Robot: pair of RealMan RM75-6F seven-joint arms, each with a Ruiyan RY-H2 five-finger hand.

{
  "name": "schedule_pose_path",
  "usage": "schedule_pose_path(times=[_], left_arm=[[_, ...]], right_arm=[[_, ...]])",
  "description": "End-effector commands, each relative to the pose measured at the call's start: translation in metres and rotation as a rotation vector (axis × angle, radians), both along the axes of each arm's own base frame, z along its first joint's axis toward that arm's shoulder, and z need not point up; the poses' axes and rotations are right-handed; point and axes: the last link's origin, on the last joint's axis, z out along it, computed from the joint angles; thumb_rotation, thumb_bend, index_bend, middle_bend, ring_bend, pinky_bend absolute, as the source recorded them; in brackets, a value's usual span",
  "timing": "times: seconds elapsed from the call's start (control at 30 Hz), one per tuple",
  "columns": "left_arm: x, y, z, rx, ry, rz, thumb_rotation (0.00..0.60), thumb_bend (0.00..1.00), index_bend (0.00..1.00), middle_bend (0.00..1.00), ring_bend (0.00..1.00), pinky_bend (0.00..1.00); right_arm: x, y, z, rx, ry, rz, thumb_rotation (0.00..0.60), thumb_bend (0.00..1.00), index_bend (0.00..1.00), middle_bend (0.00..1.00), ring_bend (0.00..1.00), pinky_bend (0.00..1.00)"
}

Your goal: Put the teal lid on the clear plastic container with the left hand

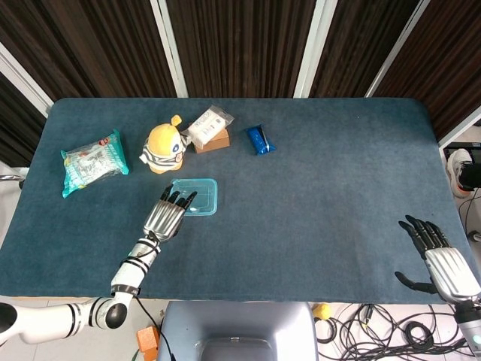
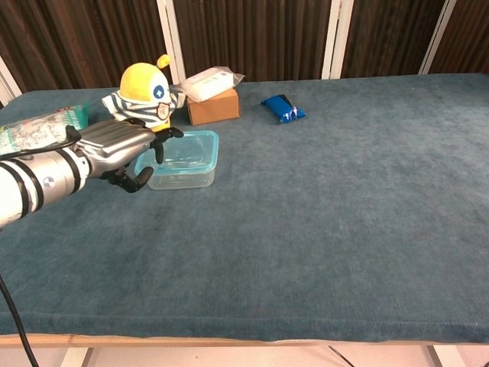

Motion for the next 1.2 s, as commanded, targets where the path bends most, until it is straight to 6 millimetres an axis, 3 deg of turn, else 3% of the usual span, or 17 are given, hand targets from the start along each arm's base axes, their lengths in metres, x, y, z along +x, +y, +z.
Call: schedule_pose_path(times=[0.03, 0.2, 0.27, 0.37, 0.5, 0.6, 0.67, 0.87, 1.0, 1.2], left_arm=[[-0.001, 0.0, -0.002, -0.006, 0.005, 0.004, 0.6, 0.62, 0.0, 0.37, 0.15, 0.0], [0.005, 0.002, 0.003, 0.018, -0.02, -0.017, 0.6, 0.62, 0.0, 0.35, 0.15, 0.0], [0.013, 0.002, 0.012, 0.058, -0.062, -0.054, 0.6, 0.6, 0.0, 0.25, 0.12, 0.0], [0.024, -0.001, 0.032, 0.13, -0.129, -0.125, 0.6, 0.51, 0.0, 0.1, 0.06, 0.0], [0.022, -0.02, 0.066, 0.186, -0.195, -0.163, 0.6, 0.42, 0.0, 0.05, 0.03, 0.0], [0.0, -0.051, 0.094, 0.212, -0.237, -0.153, 0.6, 0.39, 0.0, 0.05, 0.02, 0.0], [-0.025, -0.079, 0.109, 0.223, -0.249, -0.124, 0.6, 0.37, 0.0, 0.04, 0.01, 0.0], [-0.102, -0.159, 0.129, 0.263, -0.256, 0.0, 0.6, 0.35, 0.0, 0.0, 0.0, 0.0], [-0.126, -0.175, 0.129, 0.294, -0.225, 0.035, 0.6, 0.35, 0.0, 0.0, 0.0, 0.0], [-0.128, -0.173, 0.135, 0.315, -0.232, 0.03, 0.6, 0.35, 0.0, 0.0, 0.0, 0.0]], right_arm=[[0.0, 0.0, 0.0, 0.0, 0.001, 0.0, 0.6, 0.15, 0.0, 0.0, 0.0, 0.0], [0.0, 0.0, 0.0, 0.002, 0.002, -0.001, 0.6, 0.15, 0.0, 0.0, 0.0, 0.0], [0.0, 0.0, 0.0, 0.0, 0.001, -0.002, 0.6, 0.15, 0.0, 0.0, 0.0, 0.0], [-0.001, 0.0, 0.001, -0.004, 0.0, -0.004, 0.6, 0.15, 0.0, 0.0, 0.0, 0.0], [-0.002, 0.0, 0.002, -0.006, 0.004, -0.006, 0.6, 0.15, 0.0, 0.0, 0.0, 0.0], [-0.002, 0.001, 0.001, -0.005, 0.012, -0.007, 0.6, 0.15, 0.0, 0.0, 0.0, 0.0], [-0.002, 0.001, -0.001, -0.004, 0.022, -0.01, 0.6, 0.15, 0.0, 0.0, 0.0, 0.0], [0.002, 0.003, -0.013, 0.008, 0.071, -0.006, 0.6, 0.15, 0.0, 0.0, 0.0, 0.0], [0.006, 0.005, -0.02, 0.016, 0.095, -0.003, 0.6, 0.15, 0.0, 0.0, 0.0, 0.0], [0.008, 0.005, -0.021, 0.0, 0.106, -0.009, 0.6, 0.15, 0.0, 0.0, 0.0, 0.0]])
